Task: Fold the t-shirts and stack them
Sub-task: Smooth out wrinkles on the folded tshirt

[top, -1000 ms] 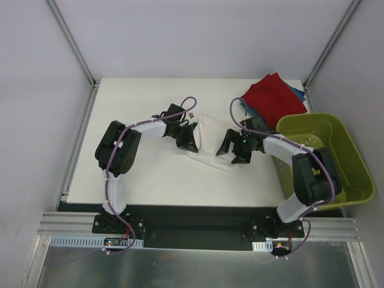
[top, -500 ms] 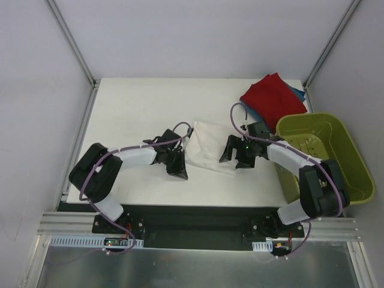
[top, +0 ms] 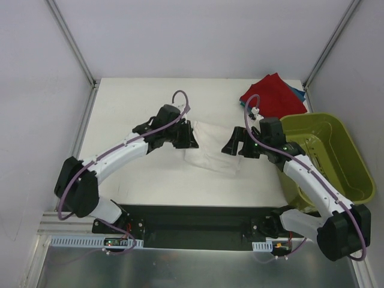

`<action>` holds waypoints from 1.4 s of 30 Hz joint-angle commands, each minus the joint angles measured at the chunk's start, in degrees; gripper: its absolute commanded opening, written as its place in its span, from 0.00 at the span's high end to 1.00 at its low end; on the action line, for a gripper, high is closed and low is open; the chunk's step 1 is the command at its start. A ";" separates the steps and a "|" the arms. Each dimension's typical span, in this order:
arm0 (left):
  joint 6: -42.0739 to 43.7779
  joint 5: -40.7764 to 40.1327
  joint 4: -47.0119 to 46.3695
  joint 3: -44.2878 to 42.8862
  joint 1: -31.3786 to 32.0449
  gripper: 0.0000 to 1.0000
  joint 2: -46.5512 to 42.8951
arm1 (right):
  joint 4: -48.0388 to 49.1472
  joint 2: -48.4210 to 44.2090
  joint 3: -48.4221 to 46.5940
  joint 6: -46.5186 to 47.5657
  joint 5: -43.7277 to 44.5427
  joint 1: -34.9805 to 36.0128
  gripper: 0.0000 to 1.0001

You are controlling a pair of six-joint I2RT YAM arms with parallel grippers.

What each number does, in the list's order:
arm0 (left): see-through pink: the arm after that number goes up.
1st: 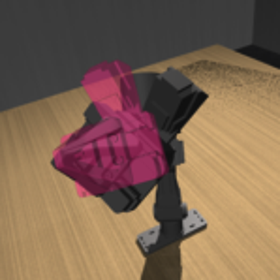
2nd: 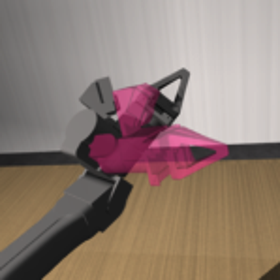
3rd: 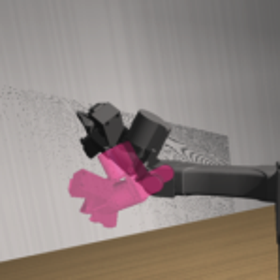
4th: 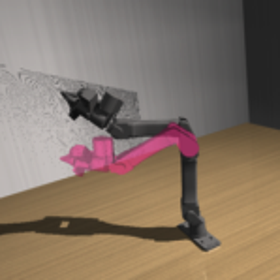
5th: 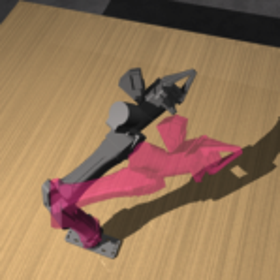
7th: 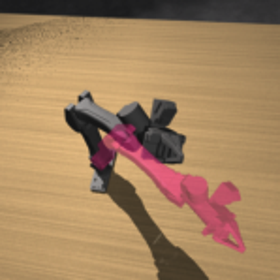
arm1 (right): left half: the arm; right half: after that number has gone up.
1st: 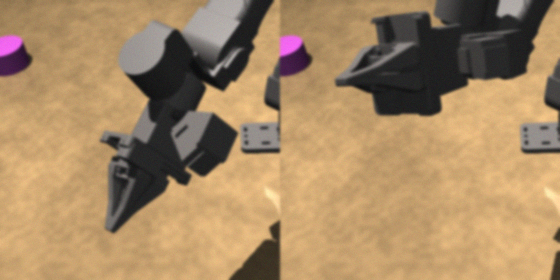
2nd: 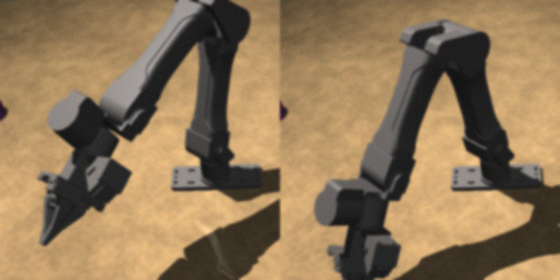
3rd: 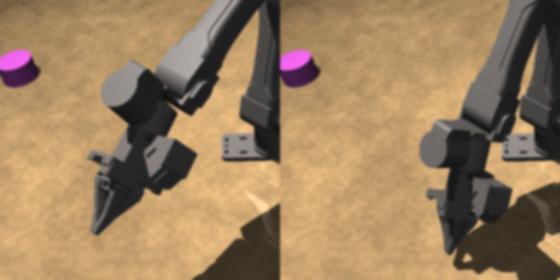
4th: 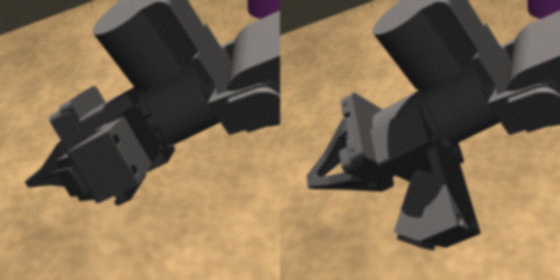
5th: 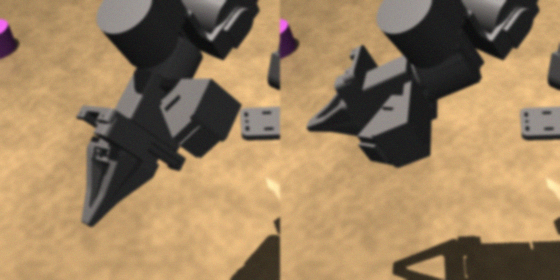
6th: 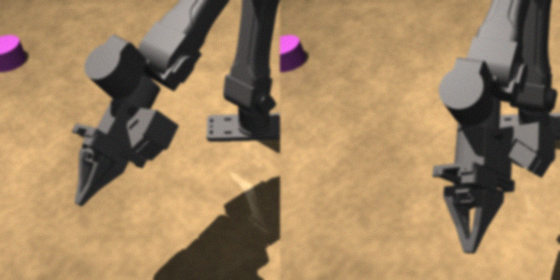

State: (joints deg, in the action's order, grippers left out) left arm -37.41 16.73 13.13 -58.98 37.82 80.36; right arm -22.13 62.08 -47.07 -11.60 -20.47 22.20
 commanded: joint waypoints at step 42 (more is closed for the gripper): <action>-0.47 -9.17 1.02 1.85 -2.58 0.89 4.48 | -8.89 18.37 -13.40 -0.62 20.12 6.10 0.03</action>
State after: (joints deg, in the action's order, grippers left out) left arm -37.32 10.74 11.49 -55.05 34.46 92.36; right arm -24.01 90.43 -58.72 -12.58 -6.83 26.52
